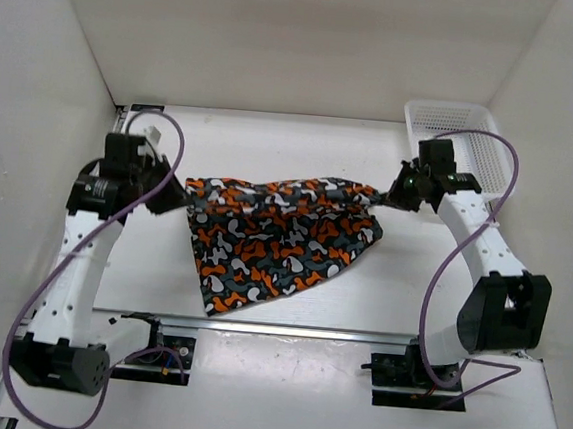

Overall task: Fold and stack the shorts
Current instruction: Fold the shorts

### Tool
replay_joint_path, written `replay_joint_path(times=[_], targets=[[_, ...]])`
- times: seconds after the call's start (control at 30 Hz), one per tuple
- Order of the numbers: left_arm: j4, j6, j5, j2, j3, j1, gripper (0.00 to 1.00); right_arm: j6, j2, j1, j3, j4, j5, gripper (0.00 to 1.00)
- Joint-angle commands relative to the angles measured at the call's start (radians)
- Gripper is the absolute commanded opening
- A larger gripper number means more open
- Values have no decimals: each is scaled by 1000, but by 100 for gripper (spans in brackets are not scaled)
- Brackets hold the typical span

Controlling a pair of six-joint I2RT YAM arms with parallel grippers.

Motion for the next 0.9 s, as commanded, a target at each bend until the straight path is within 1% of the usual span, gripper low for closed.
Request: replay_joint_path(times=[0.0, 0.03, 0.1, 0.13, 0.27, 0.43, 0.47, 0.5, 0.53, 0.57, 0.6, 0.63, 0.67, 0.7, 0.73, 0.8, 0.83, 0.87], targets=[[-23, -37, 0, -92, -146, -44, 10, -41, -94, -38, -120, -59, 122, 0], [-23, -61, 0, -141, -227, -76, 10, -41, -108, -38, -148, -59, 134, 0], [-23, -92, 12, -187, -307, -107, 10, -32, -128, -48, -196, -59, 158, 0], [-14, -115, 12, -222, -378, -135, 10, -32, -128, -48, -228, -59, 158, 0], [-5, -151, 50, -271, -502, -190, 10, -13, -128, -48, -265, -59, 195, 0], [-5, -184, 50, -291, -585, -242, 10, -4, -146, -48, -313, -59, 217, 0], [-5, -184, 50, -303, -613, -252, 13, -4, -146, -48, -323, -50, 217, 8], [-14, -184, 61, -304, -628, -262, 21, -4, -146, -48, -323, -50, 208, 17], [-14, -194, 76, -304, -644, -262, 33, -4, -146, -48, -333, -50, 208, 29], [-14, -194, 87, -304, -653, -271, 70, -4, -146, -48, -333, -50, 195, 40], [-14, -194, 87, -304, -653, -272, 85, -4, -146, -48, -333, -41, 195, 58], [-48, -181, 64, -293, -644, -272, 95, -4, -155, -48, -333, -41, 185, 67], [-65, -181, 43, -272, -619, -272, 100, -4, -156, -48, -321, -41, 185, 73], [-75, -171, 21, -259, -569, -272, 100, -4, -156, -48, -320, -41, 174, 78], [-85, -171, -32, -245, -541, -272, 100, -4, -156, -57, -320, -41, 165, 80], [-85, -183, -88, -206, -474, -272, 100, -4, -134, -57, -311, -20, 143, 80], [-85, -183, -105, -190, -460, -272, 95, -4, -125, -66, -311, -20, 132, 80], [-66, -183, -114, -170, -451, -272, 93, -4, -107, -66, -311, -9, 122, 80]])
